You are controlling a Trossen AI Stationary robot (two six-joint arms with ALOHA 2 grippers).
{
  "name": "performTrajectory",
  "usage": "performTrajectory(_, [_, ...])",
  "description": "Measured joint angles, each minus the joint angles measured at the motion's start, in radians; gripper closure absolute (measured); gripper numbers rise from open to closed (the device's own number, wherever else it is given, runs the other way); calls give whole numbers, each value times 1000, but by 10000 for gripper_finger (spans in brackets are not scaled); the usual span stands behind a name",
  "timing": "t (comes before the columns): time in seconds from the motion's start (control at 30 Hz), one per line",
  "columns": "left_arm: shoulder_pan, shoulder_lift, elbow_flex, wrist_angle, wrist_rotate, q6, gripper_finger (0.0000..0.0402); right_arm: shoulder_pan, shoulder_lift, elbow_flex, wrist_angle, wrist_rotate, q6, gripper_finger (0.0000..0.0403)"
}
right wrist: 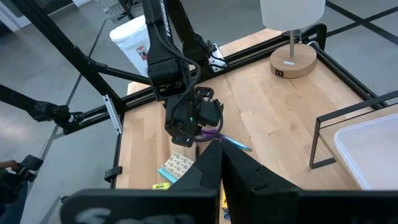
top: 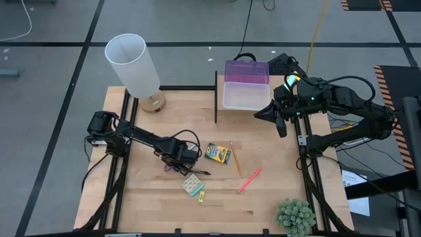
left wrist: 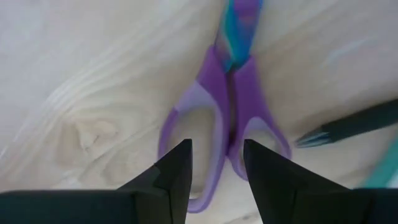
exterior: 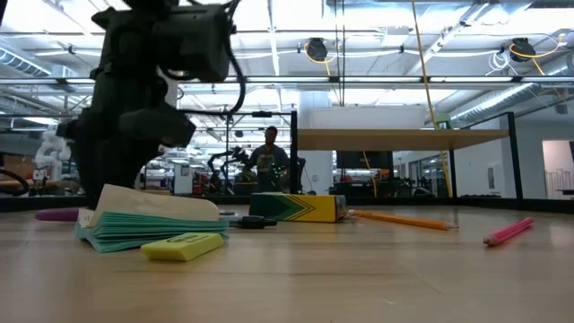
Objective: Pick & place school supplies into a supply box
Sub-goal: Put the purple scissors into the purple supply box on the shelf
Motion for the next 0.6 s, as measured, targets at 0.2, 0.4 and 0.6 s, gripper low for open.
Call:
performTrajectory(0.2, [-5, -7, -79, 81, 25, 8, 254, 0, 0, 0, 0, 0, -15, 403])
performTrajectory(0.4, [-6, -7, -91, 113, 4, 51, 254, 0, 0, 0, 0, 1, -16, 403])
performTrajectory(0.6, [-7, -5, -92, 131, -5, 69, 273, 0, 0, 0, 0, 24, -17, 403])
